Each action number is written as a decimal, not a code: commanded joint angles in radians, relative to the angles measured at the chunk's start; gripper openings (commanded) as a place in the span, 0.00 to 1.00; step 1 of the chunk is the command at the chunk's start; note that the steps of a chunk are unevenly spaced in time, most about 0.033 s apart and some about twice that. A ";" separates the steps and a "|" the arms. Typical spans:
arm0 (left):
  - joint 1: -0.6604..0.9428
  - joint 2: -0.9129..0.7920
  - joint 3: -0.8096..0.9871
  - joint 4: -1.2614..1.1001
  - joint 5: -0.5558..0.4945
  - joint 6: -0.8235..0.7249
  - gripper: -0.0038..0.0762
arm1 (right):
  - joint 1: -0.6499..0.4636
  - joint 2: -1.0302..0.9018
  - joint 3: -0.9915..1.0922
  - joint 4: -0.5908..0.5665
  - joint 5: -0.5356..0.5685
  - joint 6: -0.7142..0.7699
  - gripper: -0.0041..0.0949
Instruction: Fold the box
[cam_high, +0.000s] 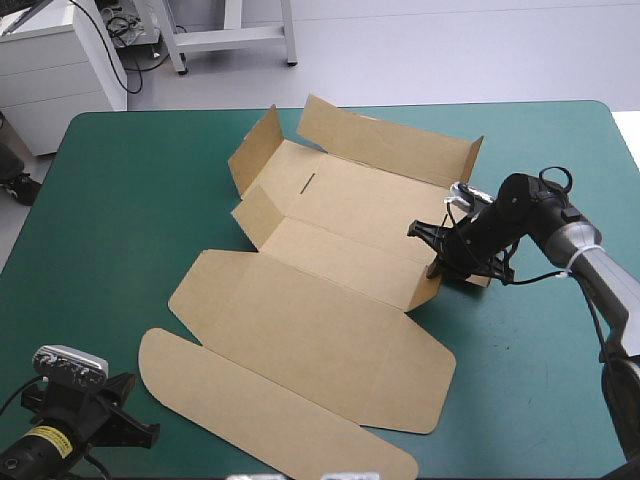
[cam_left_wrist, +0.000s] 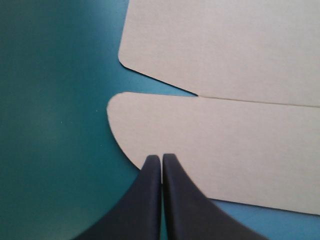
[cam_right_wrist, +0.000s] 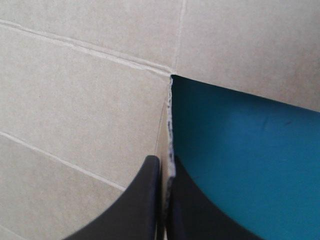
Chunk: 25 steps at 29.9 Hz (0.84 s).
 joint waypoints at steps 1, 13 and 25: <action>-0.002 0.012 -0.027 -0.005 -0.062 0.002 0.04 | 0.001 -0.033 -0.060 -0.088 0.054 -0.032 0.04; -0.002 0.012 -0.027 -0.005 -0.062 0.002 0.04 | 0.001 0.076 -0.270 -0.225 0.181 -0.279 0.04; -0.002 0.012 -0.027 -0.005 -0.062 0.002 0.04 | 0.006 0.341 -0.675 -0.192 0.203 -0.646 0.04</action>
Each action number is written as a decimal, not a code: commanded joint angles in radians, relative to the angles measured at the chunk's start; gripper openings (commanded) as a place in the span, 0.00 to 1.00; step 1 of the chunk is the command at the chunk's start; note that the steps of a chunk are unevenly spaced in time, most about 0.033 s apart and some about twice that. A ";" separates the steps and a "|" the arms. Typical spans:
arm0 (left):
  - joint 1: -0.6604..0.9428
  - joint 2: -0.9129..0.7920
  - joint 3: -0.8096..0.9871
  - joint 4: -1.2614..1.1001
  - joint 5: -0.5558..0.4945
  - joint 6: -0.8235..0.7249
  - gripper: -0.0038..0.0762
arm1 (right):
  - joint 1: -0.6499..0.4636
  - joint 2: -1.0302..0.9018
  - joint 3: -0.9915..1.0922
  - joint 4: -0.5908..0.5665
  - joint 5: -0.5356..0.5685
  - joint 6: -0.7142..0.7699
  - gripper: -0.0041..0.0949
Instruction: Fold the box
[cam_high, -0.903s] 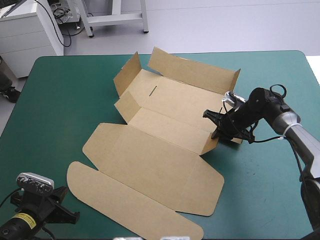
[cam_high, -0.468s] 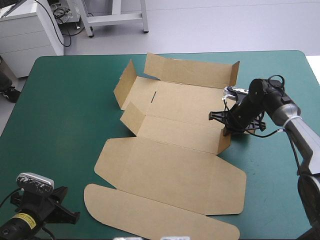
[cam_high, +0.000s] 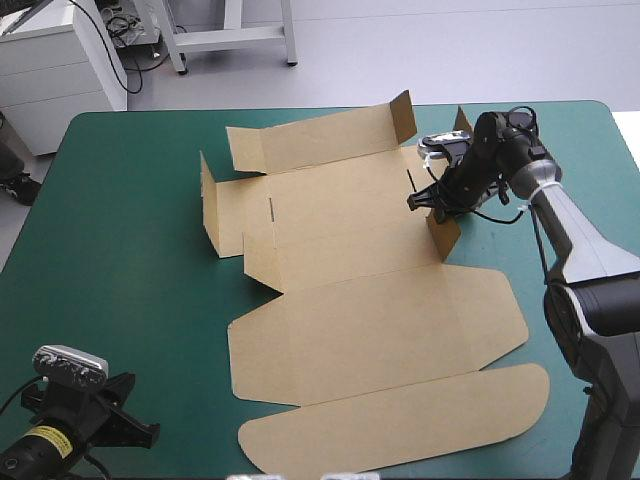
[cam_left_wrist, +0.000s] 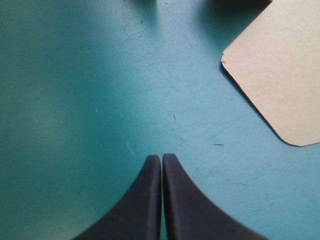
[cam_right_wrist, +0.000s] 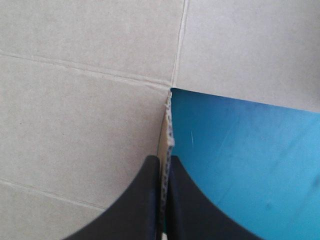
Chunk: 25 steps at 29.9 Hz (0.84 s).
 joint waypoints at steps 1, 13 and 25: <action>-0.002 0.012 -0.027 -0.005 -0.062 0.002 0.04 | 0.011 0.007 -0.121 0.016 0.022 -0.163 0.04; -0.002 0.012 -0.027 -0.005 -0.062 0.002 0.04 | 0.165 0.111 -0.292 0.055 0.002 -0.596 0.04; -0.002 0.012 -0.027 -0.005 -0.062 0.002 0.04 | 0.383 0.111 -0.367 0.031 -0.106 -0.833 0.04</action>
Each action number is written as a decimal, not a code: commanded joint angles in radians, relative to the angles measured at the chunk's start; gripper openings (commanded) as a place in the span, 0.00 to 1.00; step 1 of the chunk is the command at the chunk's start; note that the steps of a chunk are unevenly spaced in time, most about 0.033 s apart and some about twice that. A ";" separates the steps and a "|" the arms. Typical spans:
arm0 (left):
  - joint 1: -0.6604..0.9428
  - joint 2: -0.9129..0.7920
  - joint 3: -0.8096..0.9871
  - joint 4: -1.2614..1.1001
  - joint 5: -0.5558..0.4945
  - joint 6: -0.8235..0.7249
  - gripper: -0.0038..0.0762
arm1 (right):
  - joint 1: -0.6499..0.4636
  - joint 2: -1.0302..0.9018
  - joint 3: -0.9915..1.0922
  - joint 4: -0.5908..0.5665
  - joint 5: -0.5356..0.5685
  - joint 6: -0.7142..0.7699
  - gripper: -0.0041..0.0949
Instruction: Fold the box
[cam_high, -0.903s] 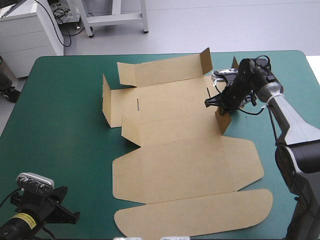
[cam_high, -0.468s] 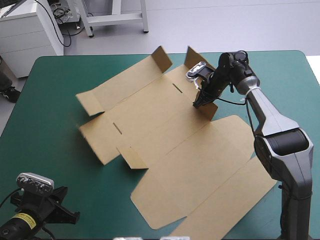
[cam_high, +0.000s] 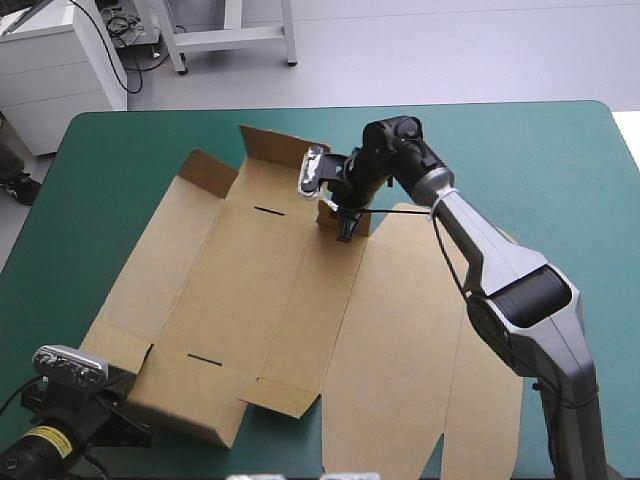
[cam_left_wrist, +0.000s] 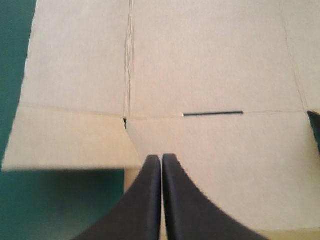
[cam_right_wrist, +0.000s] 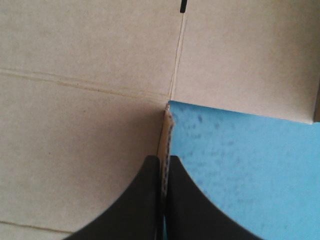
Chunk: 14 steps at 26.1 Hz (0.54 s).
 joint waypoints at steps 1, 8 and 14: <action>-0.002 0.012 -0.027 -0.005 -0.062 0.002 0.04 | 0.058 -0.066 -0.050 -0.004 -0.096 -0.070 0.03; -0.002 0.012 -0.027 -0.005 -0.062 0.002 0.04 | 0.117 -0.066 -0.050 -0.036 -0.157 -0.114 0.02; -0.002 0.012 -0.027 -0.005 -0.060 0.002 0.04 | 0.117 -0.066 -0.050 -0.015 -0.157 -0.114 0.02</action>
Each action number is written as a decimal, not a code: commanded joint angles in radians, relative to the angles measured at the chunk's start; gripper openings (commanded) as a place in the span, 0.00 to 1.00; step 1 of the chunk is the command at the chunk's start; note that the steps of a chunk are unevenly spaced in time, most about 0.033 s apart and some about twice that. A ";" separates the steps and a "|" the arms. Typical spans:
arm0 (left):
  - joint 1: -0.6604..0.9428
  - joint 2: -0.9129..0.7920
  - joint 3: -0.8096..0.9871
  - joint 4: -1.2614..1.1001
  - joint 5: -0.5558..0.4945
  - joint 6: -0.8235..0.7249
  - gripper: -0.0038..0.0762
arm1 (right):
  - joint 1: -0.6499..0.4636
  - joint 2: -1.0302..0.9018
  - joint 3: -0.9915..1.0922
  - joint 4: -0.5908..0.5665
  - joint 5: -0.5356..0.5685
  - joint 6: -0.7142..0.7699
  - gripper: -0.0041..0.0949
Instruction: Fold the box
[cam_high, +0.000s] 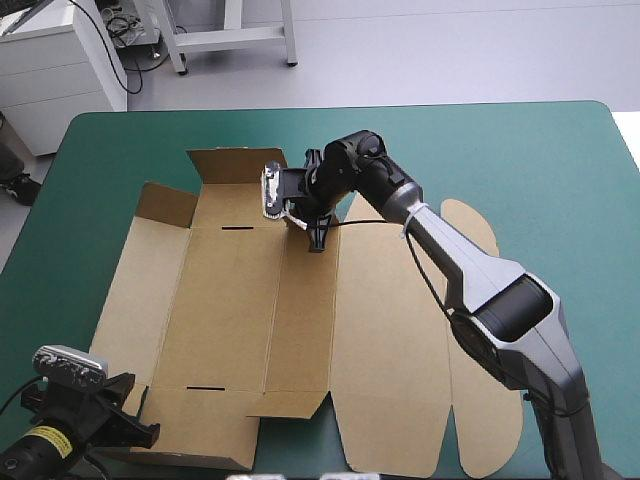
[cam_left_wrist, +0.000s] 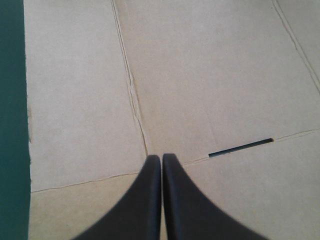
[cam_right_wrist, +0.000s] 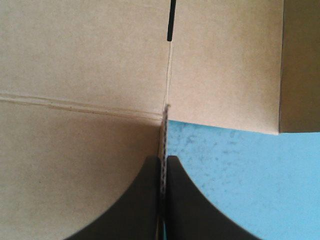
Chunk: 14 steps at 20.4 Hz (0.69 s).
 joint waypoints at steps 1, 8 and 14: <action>-0.002 0.012 -0.027 -0.005 -0.060 0.002 0.04 | -0.002 -0.065 -0.035 0.022 -0.046 -0.013 0.02; -0.002 0.012 -0.027 -0.005 -0.060 0.002 0.04 | -0.002 -0.065 -0.035 -0.010 -0.053 0.032 0.22; -0.002 0.012 -0.027 -0.005 -0.060 0.002 0.04 | -0.002 -0.099 -0.039 -0.103 -0.042 0.161 0.40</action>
